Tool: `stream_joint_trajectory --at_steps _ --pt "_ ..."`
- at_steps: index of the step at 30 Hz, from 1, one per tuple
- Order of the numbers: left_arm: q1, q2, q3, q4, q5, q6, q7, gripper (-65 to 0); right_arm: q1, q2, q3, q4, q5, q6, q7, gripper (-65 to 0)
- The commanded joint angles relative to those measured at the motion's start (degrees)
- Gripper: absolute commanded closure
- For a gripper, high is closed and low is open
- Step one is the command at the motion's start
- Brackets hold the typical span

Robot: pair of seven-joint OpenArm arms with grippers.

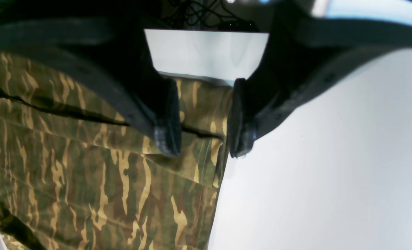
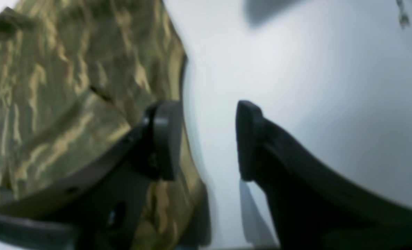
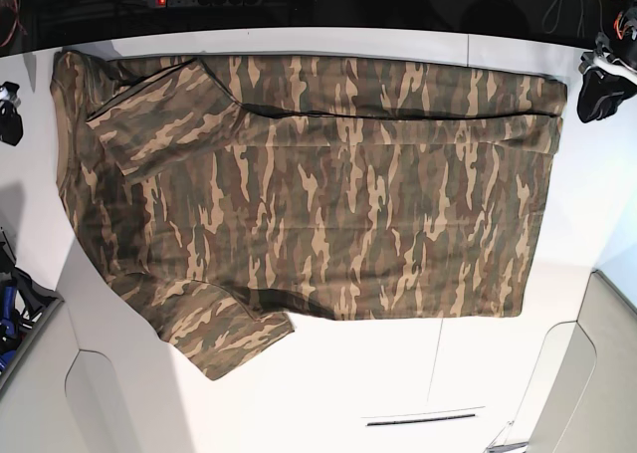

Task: Fold the T-shirt properly
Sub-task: 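Open both grippers and raise them off the shirt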

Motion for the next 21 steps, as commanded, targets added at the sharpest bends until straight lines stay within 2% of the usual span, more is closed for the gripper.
stream_joint_trajectory --at_steps 1,5,9,15,18,21 --pt "0.17 -1.03 -0.5 1.03 -1.22 -0.89 -0.87 -25.9 0.79 1.53 0.55 0.9 0.66 0.17 1.25 -25.9" --pt "-1.84 -1.88 -0.5 1.07 -0.57 -0.89 -0.83 -26.7 4.48 1.73 0.55 0.85 0.35 0.17 2.1 -25.9" --pt "-5.11 -3.23 -0.5 1.07 -0.5 -0.89 -0.83 -34.9 8.83 1.75 0.55 0.44 -1.2 0.15 3.87 -25.9" --pt "-11.02 -5.18 0.15 1.01 0.35 -0.89 -0.92 -35.3 17.9 2.23 -1.84 -3.78 -3.5 0.15 5.49 -25.9" --pt "-13.18 -6.75 2.73 0.96 3.74 -0.89 -2.78 -37.1 23.04 2.34 -5.29 -8.28 -6.21 0.15 6.19 -25.9" --pt "-15.61 -8.5 7.41 0.11 8.76 1.36 -5.95 -38.7 28.11 2.34 -10.21 -14.49 -9.25 0.15 8.7 -25.9"
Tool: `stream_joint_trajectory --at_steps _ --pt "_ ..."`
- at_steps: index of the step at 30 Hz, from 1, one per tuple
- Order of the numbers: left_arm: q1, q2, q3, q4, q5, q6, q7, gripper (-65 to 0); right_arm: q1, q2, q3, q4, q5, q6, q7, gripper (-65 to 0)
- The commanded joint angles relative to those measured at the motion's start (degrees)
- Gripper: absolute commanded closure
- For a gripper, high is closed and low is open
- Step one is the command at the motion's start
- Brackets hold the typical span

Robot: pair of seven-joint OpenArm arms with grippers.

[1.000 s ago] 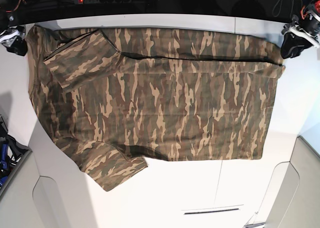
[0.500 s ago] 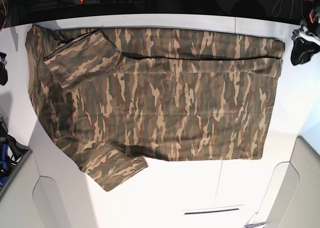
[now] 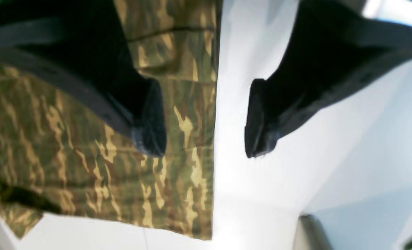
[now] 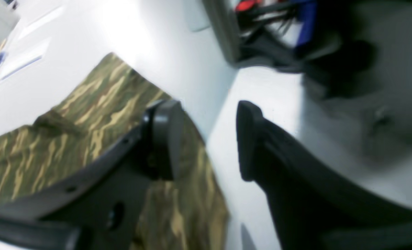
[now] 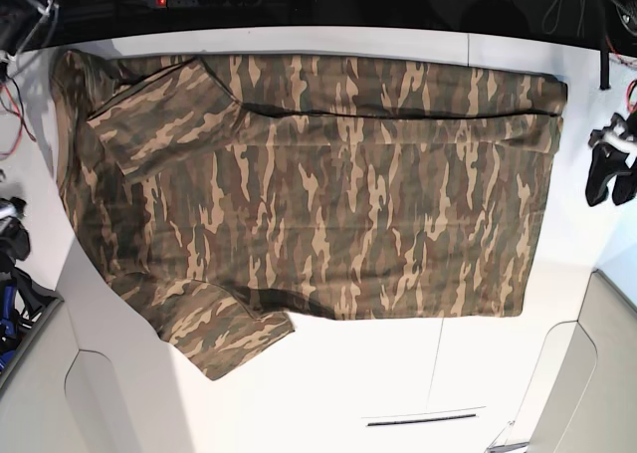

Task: Fold the T-shirt properly
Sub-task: 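Open both grippers and raise them off the shirt, then grasp the hem-side corners of the shirt with both grippers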

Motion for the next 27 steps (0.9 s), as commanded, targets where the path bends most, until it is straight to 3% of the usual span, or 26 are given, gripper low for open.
stream_joint_trajectory --at_steps 1,5,9,19,27 --pt "-1.51 -1.73 1.31 -0.04 0.57 0.79 -2.43 -38.7 2.49 1.38 -1.22 -1.09 -0.33 -0.07 2.75 -25.9" --pt "-7.04 -3.39 7.78 -5.22 6.43 5.29 -6.25 -38.7 7.41 1.36 -7.19 -9.51 -5.11 -0.26 9.35 -29.3" --pt "-15.72 -4.7 13.53 -14.69 9.66 5.75 -6.93 -38.7 12.2 1.2 -11.32 -17.18 -8.63 -1.16 12.81 -37.3" --pt "-38.25 -6.4 25.68 -46.1 15.98 5.73 -13.18 -38.7 17.42 1.22 -14.14 -29.81 -12.68 -1.75 18.12 -37.5" --pt "-46.88 -6.38 31.36 -62.01 21.2 5.77 -19.45 -38.7 17.42 1.16 -14.14 -33.2 -14.12 -1.75 18.82 -37.5"
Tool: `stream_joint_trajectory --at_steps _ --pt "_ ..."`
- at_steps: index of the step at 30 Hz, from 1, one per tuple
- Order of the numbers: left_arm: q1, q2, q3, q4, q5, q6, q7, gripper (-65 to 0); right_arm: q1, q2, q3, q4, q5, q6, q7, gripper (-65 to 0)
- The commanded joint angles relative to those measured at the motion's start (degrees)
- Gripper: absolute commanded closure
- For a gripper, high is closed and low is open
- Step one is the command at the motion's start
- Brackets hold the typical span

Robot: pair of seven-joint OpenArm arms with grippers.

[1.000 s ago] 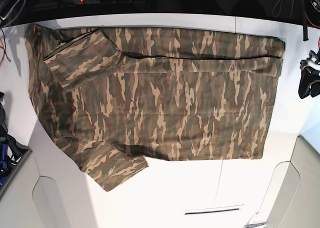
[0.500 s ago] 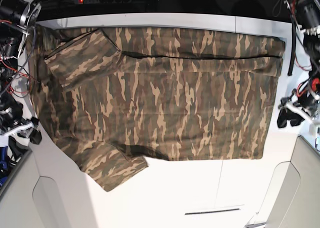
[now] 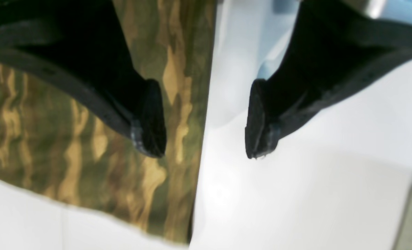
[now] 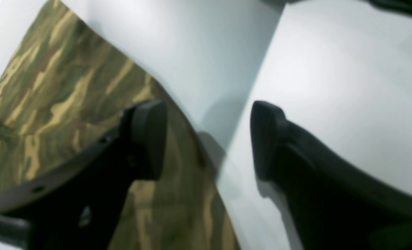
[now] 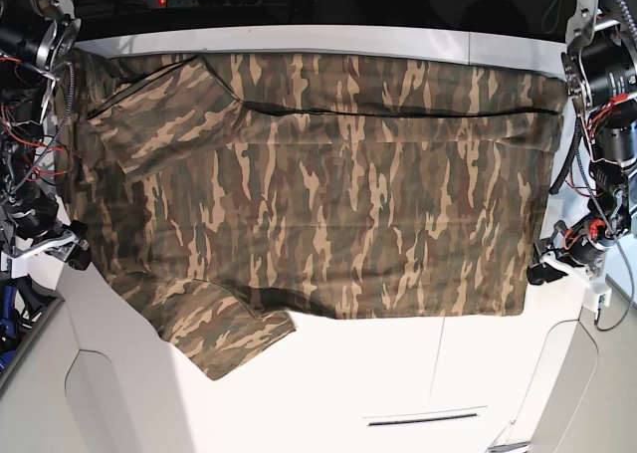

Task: Fold the T-shirt properly
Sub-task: 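Grasp the hem-side corners of the shirt with both grippers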

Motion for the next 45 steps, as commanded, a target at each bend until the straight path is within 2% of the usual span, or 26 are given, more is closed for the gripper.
stream_joint_trajectory --at_steps 1,6,13,20,25,26,28,31,34,37,39,45 --pt "-1.57 -1.14 0.44 -0.22 -0.59 -0.15 -1.84 -38.7 1.53 1.01 0.15 0.26 0.57 0.42 1.01 -37.5" --pt "-1.51 0.35 1.51 -1.25 -0.35 -0.15 -2.16 -38.7 1.55 0.15 0.15 -1.49 0.55 0.42 3.34 -37.5" --pt "-1.53 2.95 1.51 -1.25 -0.33 -0.15 -2.14 -38.6 1.55 -2.82 0.15 -1.7 -0.07 0.44 3.48 -37.5" --pt "-1.53 3.89 1.51 -1.25 -0.31 0.04 -2.1 -38.5 1.57 -5.79 -0.13 -1.7 -0.33 0.55 3.45 -37.5" --pt "-1.53 4.0 1.51 -1.25 -0.33 0.02 -1.73 -32.9 1.57 -7.32 -0.55 -1.7 -0.31 0.7 3.45 -37.3" --pt "-1.53 3.98 1.51 -1.25 -0.33 0.02 -1.73 -32.8 1.57 -7.43 -0.85 -1.7 -0.31 0.68 3.45 -36.3" --pt "-1.53 3.98 1.51 -1.25 -0.33 0.02 -1.73 -31.6 1.57 -7.43 -1.66 -1.68 -0.31 0.68 3.45 -28.8" --pt "-1.53 3.96 1.51 -1.25 -0.33 0.02 -1.49 -20.4 1.7 -7.43 -2.25 -1.66 -0.33 0.81 3.37 -14.6" --pt "-1.64 3.96 1.51 -1.25 -0.33 -0.76 -1.51 -13.8 1.9 -7.41 -2.25 -1.29 -0.48 2.27 3.1 0.0" --pt "-1.9 3.93 1.51 -1.25 -0.33 -3.23 -1.05 -5.5 2.69 -7.39 -2.25 -0.83 -0.52 2.36 0.63 0.0" --pt "-2.23 3.93 1.51 -1.25 -0.35 -3.52 -0.48 0.0 3.48 -7.41 -2.25 -0.63 -0.48 2.36 -1.73 0.0" --pt "-4.57 3.78 1.51 -1.11 -1.16 -3.65 3.15 0.0 5.66 -7.39 -2.25 0.57 0.04 2.38 -5.2 0.0"
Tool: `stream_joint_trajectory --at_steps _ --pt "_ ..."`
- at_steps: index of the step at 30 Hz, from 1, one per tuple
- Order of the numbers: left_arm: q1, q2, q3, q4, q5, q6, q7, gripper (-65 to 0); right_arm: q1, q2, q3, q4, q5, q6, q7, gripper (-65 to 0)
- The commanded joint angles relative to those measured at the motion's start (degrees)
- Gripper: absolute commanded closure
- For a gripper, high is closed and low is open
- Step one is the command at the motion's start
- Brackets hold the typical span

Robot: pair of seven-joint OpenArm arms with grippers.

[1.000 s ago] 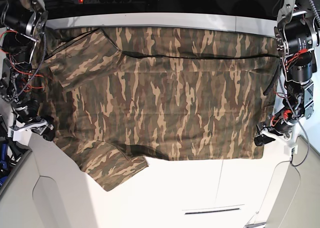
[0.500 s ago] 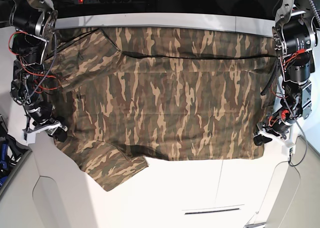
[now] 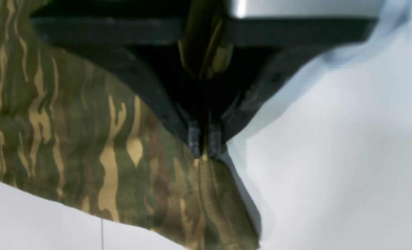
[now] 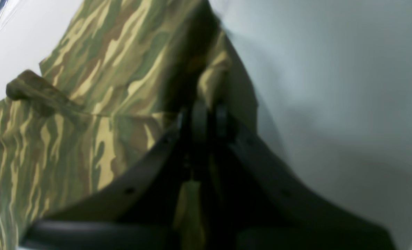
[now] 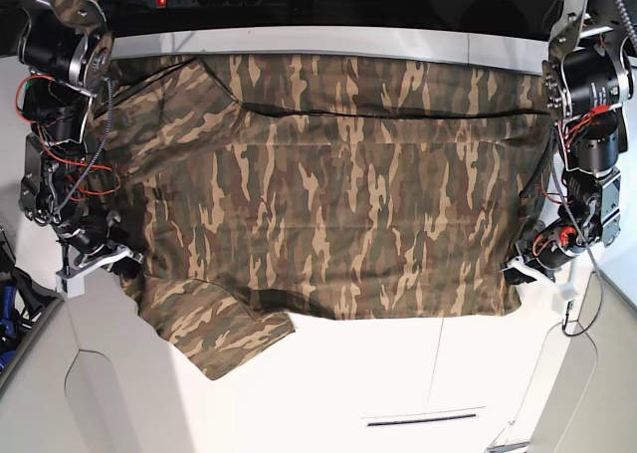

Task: Fold the T-shirt properly
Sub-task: 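Grasp the hem-side corners of the shirt with both grippers, then lift the hem and fold it over onto the collar fold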

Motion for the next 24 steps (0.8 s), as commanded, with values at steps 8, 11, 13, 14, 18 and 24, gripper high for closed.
stream_joint_trajectory --at_steps 8,11,13,14,18,24 --pt "-3.28 -1.79 -0.07 6.47 -7.37 -5.6 8.07 0.0 0.66 0.9 -0.04 10.08 2.75 0.46 -7.74 0.0" --pt "-3.21 -2.6 -0.07 8.76 -10.73 -5.63 12.0 0.0 -0.74 1.7 -0.04 13.84 5.84 0.46 -10.27 0.0" --pt "-3.19 -3.37 -0.07 10.34 -12.48 -5.63 14.25 0.0 -1.81 2.47 -0.04 16.24 7.3 0.48 -11.45 0.0" --pt "-3.19 -3.72 -0.07 10.97 -13.33 -5.63 15.26 0.0 -2.38 2.84 -0.04 17.38 7.76 0.44 -12.09 0.0" --pt "-3.02 -4.83 -0.07 12.72 -17.77 -5.63 21.27 0.0 -4.83 4.61 -0.02 21.53 10.99 0.59 -14.16 0.0" --pt "-0.44 -6.12 -0.07 15.3 -24.68 -5.63 24.94 0.0 -8.28 7.08 0.17 27.19 15.89 0.68 -18.88 0.0"
